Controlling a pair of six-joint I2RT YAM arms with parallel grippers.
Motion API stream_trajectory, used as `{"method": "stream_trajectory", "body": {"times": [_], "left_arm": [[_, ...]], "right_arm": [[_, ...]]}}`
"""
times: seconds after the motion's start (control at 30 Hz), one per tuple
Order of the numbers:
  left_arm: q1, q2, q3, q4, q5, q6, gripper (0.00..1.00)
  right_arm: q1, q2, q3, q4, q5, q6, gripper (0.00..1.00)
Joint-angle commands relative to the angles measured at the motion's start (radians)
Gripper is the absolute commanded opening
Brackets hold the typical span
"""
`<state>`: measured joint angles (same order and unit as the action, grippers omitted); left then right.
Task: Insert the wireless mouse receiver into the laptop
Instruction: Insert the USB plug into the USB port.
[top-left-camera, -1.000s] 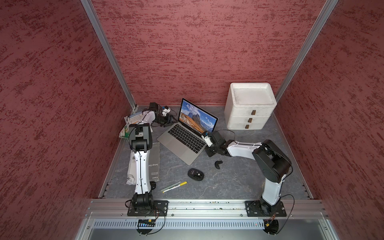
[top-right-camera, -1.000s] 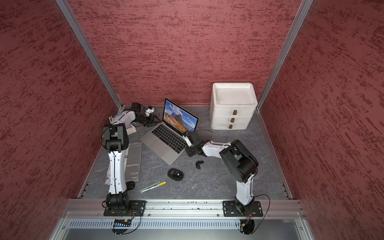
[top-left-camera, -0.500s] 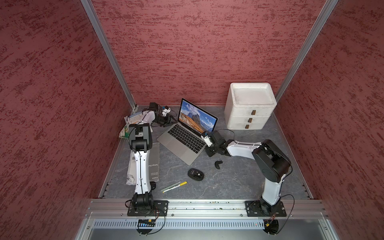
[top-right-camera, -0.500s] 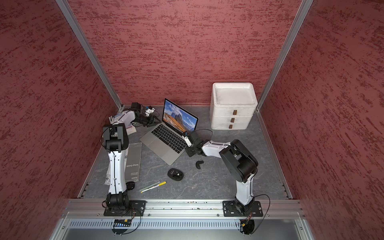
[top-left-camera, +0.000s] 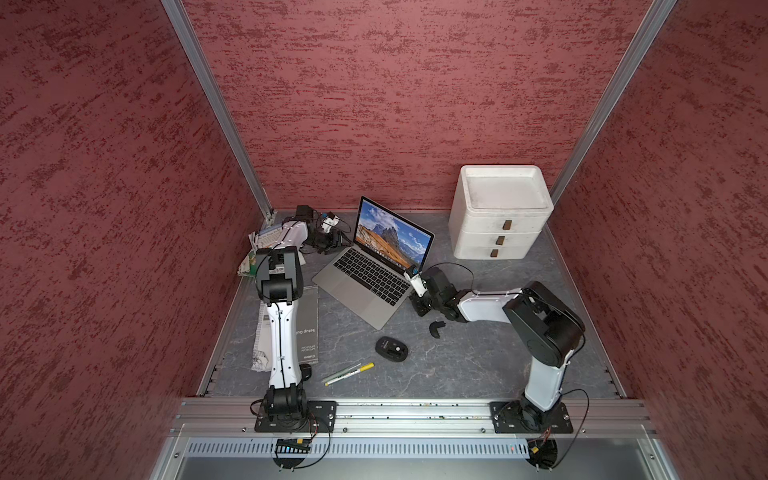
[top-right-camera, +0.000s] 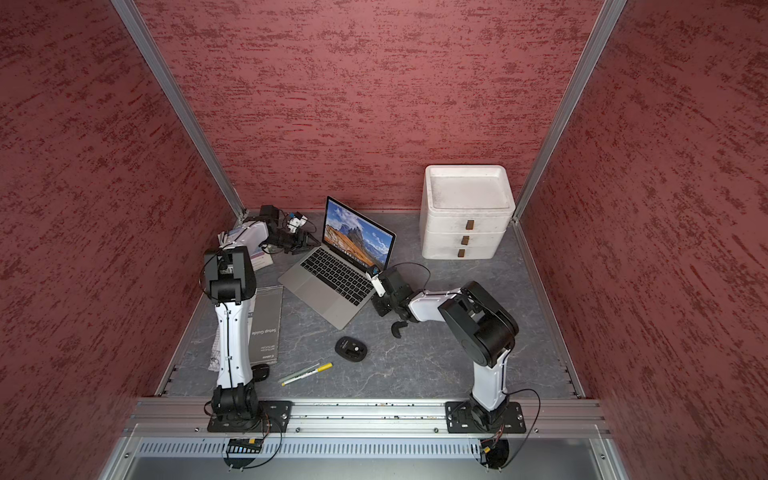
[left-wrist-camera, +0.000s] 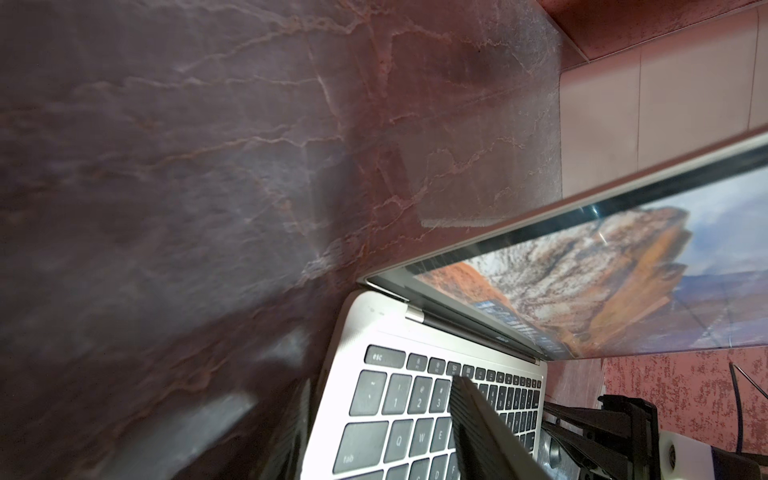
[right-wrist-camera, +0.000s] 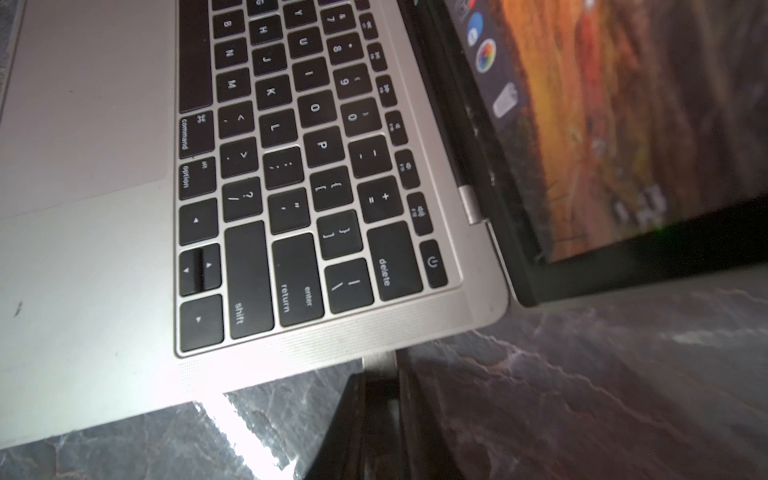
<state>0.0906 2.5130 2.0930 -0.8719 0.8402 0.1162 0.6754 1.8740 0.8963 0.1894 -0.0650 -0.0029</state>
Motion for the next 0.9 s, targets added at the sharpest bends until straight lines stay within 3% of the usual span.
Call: {"method": "stream_trajectory", "body": {"times": [0.0,0.87], "left_arm": [[-0.025,0.001,-0.012,-0.147,0.088,-0.026,0.59],[0.005,0.006,-0.009,-0.128,0.085,-0.038,0.59]], "right_arm": [[-0.005,0.029,-0.027,0.079,0.045,-0.009,0.00],[-0.018,-0.030,-0.156,0.194,0.090,-0.008,0.00]]}}
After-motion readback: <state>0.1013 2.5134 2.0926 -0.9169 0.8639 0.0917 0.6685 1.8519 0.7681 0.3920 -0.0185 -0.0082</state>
